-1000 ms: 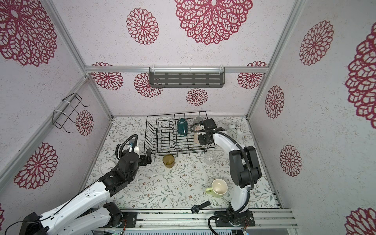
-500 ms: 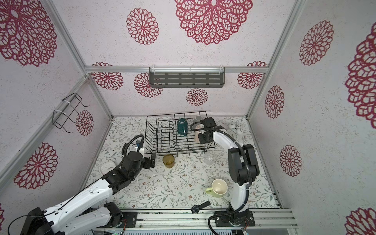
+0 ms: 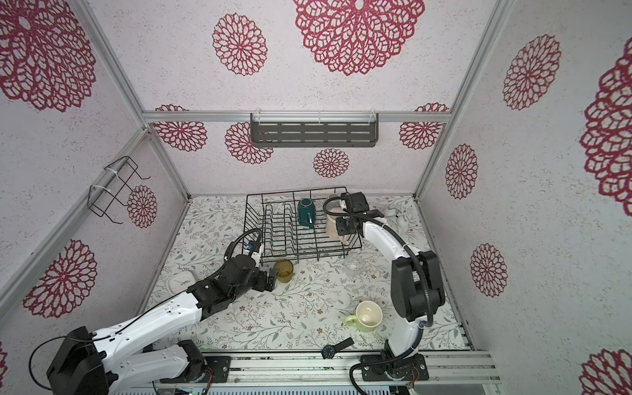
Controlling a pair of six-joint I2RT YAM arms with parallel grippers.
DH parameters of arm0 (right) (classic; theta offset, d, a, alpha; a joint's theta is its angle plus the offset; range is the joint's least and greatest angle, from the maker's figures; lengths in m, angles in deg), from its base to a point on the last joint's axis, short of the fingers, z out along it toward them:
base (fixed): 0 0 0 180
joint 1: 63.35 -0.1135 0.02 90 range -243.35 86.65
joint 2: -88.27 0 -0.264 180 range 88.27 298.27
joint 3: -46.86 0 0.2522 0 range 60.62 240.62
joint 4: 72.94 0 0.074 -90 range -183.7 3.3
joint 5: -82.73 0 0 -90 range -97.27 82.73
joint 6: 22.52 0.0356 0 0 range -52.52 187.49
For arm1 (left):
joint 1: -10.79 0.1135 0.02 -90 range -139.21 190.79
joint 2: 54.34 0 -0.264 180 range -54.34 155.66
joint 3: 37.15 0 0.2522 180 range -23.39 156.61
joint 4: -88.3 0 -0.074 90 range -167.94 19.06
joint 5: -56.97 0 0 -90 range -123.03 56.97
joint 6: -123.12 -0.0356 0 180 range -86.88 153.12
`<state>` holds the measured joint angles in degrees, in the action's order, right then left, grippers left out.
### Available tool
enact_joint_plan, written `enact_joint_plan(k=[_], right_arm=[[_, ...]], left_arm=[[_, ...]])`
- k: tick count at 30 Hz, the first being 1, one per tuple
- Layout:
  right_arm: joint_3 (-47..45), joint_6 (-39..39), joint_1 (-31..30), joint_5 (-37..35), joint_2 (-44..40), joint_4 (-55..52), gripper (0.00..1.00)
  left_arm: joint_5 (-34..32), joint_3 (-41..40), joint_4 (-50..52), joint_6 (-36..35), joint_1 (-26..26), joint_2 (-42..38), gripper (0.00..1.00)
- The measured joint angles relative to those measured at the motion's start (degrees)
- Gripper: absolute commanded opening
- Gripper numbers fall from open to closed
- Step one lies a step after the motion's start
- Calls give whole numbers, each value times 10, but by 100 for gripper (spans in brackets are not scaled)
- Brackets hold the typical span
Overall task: Load cups into a dish rack
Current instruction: Pick up the cup from the center of the table.
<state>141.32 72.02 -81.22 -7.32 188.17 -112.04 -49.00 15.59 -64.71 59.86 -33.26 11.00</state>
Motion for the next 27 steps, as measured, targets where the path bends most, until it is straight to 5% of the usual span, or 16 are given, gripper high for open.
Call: enact_joint_plan(k=[12,27], right_arm=[[-120,7,0,4,-152,63,54],[-158,11,0,8,-174,106,55]], left_arm=[[-49,43,21,96,-4,84,87],[-47,58,1,134,-12,156,80]])
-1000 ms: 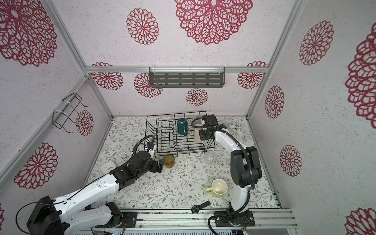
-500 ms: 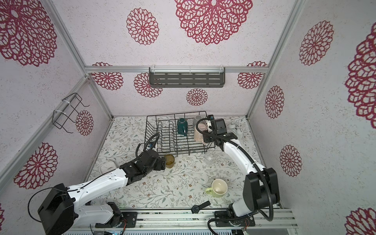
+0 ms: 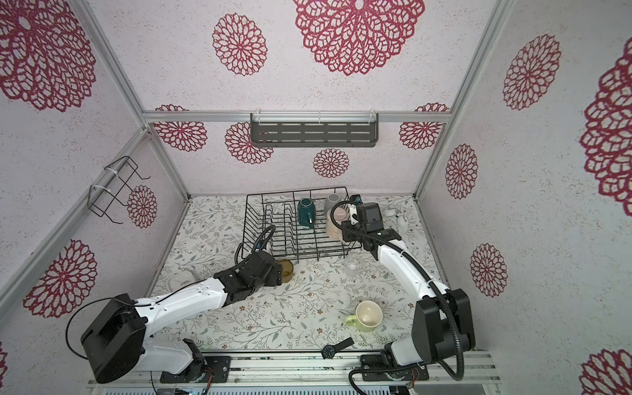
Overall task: Load cups into a dish rack
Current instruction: Pick up the cup from the center of the table.
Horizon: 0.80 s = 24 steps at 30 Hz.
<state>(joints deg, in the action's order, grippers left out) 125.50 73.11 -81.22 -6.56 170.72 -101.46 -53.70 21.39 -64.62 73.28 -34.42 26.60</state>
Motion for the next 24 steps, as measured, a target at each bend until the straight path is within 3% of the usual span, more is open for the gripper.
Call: enact_joint_plan(k=[9,24], right_arm=[[-7,0,1,0,-15,4,55],[-7,0,1,15,-16,4,56]], left_arm=[[-24,-3,-32,25,-13,43,71],[-54,-22,-28,62,-25,57,44]])
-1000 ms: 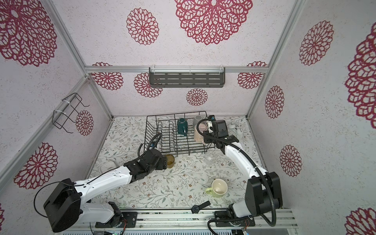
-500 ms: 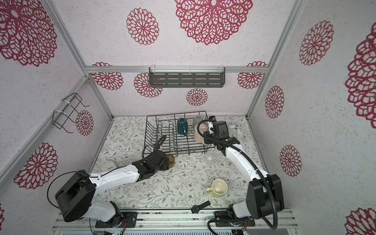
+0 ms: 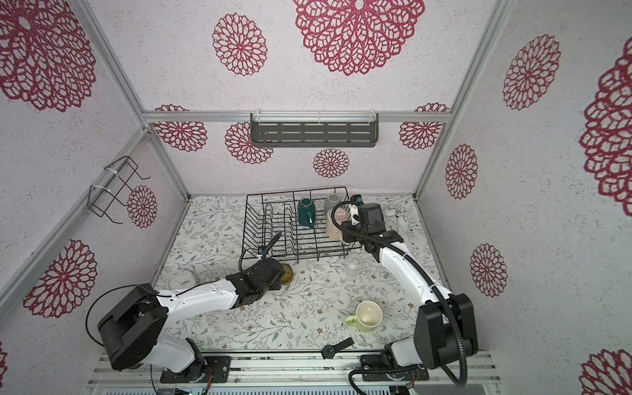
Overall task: Load cups into a dish rack
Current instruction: Pick up the cup from the center of the table.
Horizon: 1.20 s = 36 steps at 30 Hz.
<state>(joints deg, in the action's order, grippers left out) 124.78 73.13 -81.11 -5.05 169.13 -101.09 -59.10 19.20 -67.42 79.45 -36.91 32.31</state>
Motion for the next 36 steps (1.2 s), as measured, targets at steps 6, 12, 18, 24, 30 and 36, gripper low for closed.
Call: enact_joint_plan(k=[6,12,18,24,30,36], right_arm=[[0,1,0,2,0,0,56],[0,4,0,6,0,0,56],[-7,11,0,3,-12,8,56],[-38,30,0,-5,-54,30,56],[-101,78,0,12,-104,85,60],[-122,130,-1,107,-133,123,93]], left_arm=[[5,-3,3,0,0,4,37],[26,4,3,-10,-1,29,16],[49,-23,-24,-30,-3,-9,0],[82,-100,-46,-61,-4,-144,0],[124,-123,-50,-109,-5,-291,0],[130,-94,-12,-194,-6,-401,0]])
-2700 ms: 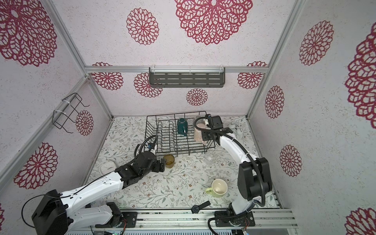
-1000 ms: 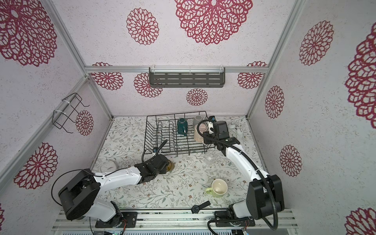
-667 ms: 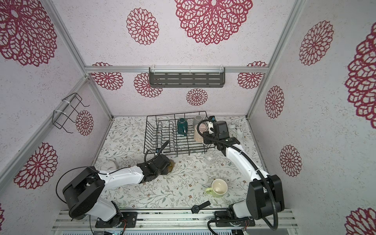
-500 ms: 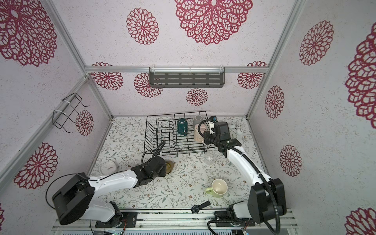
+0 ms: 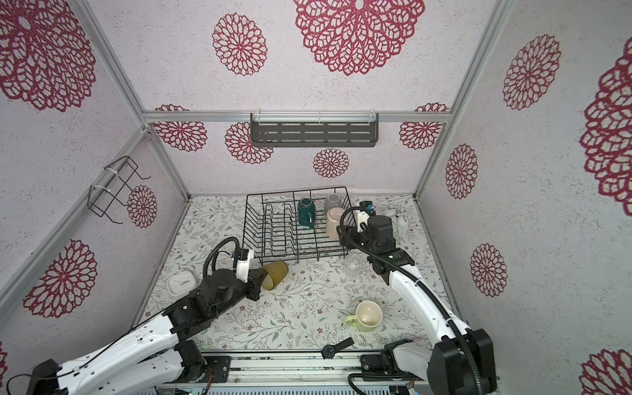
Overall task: Load cups into a dish rack
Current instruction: Pick up the cup from the center of the table, then place the cup upside down at the bottom-center of the table.
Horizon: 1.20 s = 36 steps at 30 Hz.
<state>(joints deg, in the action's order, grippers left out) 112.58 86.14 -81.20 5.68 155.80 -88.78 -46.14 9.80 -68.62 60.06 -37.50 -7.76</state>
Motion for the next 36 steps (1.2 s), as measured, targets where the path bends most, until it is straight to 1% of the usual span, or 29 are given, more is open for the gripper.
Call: enact_joint_plan(k=[1,2,6,8,11,15,19,25,30,36], right_arm=[[-2,14,-2,28,-2,12,94],[-3,29,-3,55,-3,23,99],[-8,98,-20,188,5,79,99],[-7,122,-41,236,12,95,99],[0,148,-89,292,23,100,99],[2,202,-138,354,38,125,99],[0,259,-150,391,53,153,99],[-20,313,-151,440,70,179,98],[-38,389,-154,476,80,268,93],[-37,473,-168,493,93,365,91]], left_arm=[[-5,7,3,-19,0,-13,0],[-11,14,6,-37,0,-24,0],[-26,31,-10,-129,0,-48,0],[-26,32,-23,-172,0,-46,0],[-13,36,-37,-223,0,-26,0],[11,57,-42,-271,0,28,0],[36,71,-48,-296,0,53,0],[52,68,-100,-313,-1,54,0],[59,34,-156,-323,-1,38,0],[64,11,-220,-329,-1,30,0]])
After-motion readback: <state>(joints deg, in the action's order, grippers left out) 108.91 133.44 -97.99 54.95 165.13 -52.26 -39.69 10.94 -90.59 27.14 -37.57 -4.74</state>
